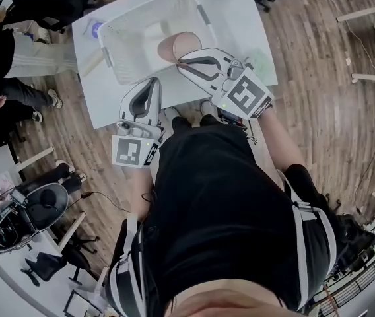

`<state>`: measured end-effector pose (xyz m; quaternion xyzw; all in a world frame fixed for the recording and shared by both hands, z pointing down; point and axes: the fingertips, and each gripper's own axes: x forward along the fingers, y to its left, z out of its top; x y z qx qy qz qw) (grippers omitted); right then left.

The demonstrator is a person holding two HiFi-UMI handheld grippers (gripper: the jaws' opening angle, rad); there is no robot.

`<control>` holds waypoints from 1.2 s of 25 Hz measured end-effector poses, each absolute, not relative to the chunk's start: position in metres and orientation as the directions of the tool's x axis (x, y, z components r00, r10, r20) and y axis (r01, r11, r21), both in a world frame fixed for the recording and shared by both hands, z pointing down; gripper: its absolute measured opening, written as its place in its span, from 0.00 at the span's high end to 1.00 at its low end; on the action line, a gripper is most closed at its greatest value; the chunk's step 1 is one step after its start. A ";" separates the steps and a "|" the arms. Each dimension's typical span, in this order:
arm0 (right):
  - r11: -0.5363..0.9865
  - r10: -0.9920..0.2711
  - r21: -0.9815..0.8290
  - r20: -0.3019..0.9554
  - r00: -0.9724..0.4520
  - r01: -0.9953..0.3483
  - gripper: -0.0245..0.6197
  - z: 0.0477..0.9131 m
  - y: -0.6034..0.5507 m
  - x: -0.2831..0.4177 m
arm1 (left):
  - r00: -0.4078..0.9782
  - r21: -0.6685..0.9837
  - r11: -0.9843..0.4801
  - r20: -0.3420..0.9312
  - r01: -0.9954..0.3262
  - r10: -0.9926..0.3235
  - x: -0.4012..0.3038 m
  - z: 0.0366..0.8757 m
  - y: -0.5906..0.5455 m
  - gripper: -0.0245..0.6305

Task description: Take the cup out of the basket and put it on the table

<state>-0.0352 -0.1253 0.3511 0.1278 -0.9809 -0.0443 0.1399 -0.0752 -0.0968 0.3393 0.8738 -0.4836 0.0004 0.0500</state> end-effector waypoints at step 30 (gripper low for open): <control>0.962 -0.270 0.081 0.187 -0.944 -0.259 0.91 0.363 -0.093 0.036 | 0.444 0.059 -0.440 0.074 -0.896 -0.893 -0.011 0.343 -0.051 0.93</control>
